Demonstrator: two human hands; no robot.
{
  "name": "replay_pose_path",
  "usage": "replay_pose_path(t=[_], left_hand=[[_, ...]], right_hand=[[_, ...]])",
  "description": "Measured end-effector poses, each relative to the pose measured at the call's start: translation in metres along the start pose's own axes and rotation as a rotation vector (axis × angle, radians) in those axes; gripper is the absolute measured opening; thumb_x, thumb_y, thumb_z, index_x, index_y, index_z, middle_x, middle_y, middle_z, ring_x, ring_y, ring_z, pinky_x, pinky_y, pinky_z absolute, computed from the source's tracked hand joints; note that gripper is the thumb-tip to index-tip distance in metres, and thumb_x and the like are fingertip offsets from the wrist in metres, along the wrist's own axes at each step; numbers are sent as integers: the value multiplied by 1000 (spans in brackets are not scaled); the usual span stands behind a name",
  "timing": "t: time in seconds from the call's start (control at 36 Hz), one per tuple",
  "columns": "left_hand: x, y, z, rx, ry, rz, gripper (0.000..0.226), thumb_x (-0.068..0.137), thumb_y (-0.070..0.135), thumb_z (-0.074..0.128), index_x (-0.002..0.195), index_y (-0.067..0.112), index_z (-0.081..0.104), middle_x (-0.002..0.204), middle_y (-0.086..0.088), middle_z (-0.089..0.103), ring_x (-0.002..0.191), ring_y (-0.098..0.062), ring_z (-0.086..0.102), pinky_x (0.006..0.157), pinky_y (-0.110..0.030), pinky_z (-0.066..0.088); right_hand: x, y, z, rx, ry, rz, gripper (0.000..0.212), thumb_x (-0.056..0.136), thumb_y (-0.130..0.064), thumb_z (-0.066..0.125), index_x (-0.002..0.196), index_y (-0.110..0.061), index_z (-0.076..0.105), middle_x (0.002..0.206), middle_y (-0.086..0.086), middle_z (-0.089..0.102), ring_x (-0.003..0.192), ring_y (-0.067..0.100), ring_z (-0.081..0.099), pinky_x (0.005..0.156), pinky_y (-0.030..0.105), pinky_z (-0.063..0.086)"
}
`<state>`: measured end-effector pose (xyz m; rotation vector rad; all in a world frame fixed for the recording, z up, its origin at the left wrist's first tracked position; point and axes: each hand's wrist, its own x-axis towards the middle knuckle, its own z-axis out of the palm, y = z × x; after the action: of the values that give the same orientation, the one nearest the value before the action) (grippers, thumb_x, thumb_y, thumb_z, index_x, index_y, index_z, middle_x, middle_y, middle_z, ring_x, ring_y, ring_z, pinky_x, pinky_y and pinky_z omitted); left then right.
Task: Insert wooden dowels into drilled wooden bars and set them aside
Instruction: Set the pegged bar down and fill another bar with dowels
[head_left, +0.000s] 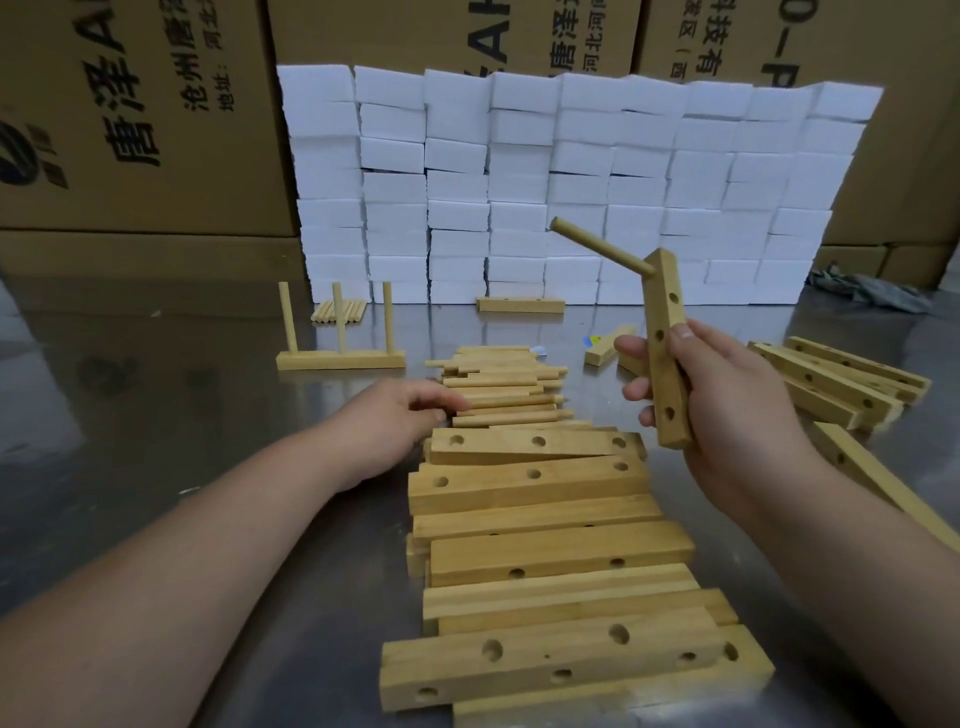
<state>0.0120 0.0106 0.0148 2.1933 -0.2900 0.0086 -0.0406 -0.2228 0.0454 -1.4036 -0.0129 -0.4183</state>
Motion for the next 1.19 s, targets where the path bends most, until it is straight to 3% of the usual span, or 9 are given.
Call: replay_pose_path(t=[0.06, 0.22, 0.39, 0.53, 0.58, 0.72, 0.92, 1.03, 1.19], left_hand=[[1, -1, 1, -6, -1, 22, 28, 90, 19, 59, 83, 45, 65, 110, 9, 65, 87, -10, 59, 88, -31, 46], [8, -4, 1, 1, 41, 14, 13, 85, 30, 64, 92, 40, 66, 105, 15, 62, 100, -8, 57, 91, -30, 43], [9, 2, 7, 0, 59, -30, 10, 83, 26, 68, 76, 33, 67, 84, 17, 64, 80, 1, 57, 60, -14, 38], [9, 1, 6, -28, 116, -37, 6, 84, 30, 66, 81, 31, 71, 85, 9, 69, 81, -11, 61, 69, -25, 47], [7, 3, 4, -19, 154, -17, 9, 85, 31, 64, 80, 31, 70, 81, 12, 67, 77, -9, 60, 64, -25, 46], [0, 18, 0, -129, 267, 72, 12, 90, 26, 57, 81, 29, 65, 76, 15, 69, 66, 1, 57, 58, -19, 41], [-23, 58, 0, -208, 267, 275, 10, 88, 19, 57, 84, 27, 63, 70, 23, 68, 54, 10, 53, 48, -5, 39], [-33, 71, 3, -244, 269, 326, 11, 87, 18, 59, 83, 27, 63, 72, 21, 69, 55, 5, 54, 51, -12, 45], [-36, 73, 8, -252, 274, 316, 14, 85, 16, 62, 78, 28, 63, 75, 17, 70, 81, -16, 65, 67, -31, 52]], right_hand=[[1, 1, 0, 3, 11, 18, 27, 100, -22, 40, 121, -13, 53, 87, -1, 73, 50, 8, 58, 42, 22, 46], [2, 2, 1, -20, -6, 38, 26, 100, -22, 40, 114, -12, 59, 92, -2, 72, 51, 7, 57, 42, 22, 44], [2, 6, 3, -65, -25, 24, 30, 100, -26, 39, 116, -13, 61, 86, -1, 69, 51, 7, 54, 44, 20, 44], [2, 7, 4, -65, -28, 18, 27, 100, -25, 39, 108, -16, 64, 77, -1, 64, 50, 7, 51, 44, 20, 42], [2, 6, 4, -45, -32, 25, 26, 100, -23, 39, 104, -18, 64, 74, -2, 64, 49, 7, 51, 43, 20, 42], [1, 4, 2, 47, -80, 47, 29, 99, -13, 35, 111, -23, 59, 68, -1, 64, 49, 9, 50, 43, 21, 42], [-1, 3, 2, 14, -119, 15, 37, 100, -14, 33, 131, -24, 51, 74, -1, 64, 51, 9, 51, 46, 21, 42], [-3, 3, 5, -30, -142, -29, 35, 101, -15, 33, 122, -31, 56, 76, -3, 65, 53, 10, 52, 49, 24, 42], [-8, 3, 7, -32, -206, -74, 38, 101, -16, 33, 102, -39, 63, 77, -5, 66, 56, 9, 53, 48, 22, 43]])
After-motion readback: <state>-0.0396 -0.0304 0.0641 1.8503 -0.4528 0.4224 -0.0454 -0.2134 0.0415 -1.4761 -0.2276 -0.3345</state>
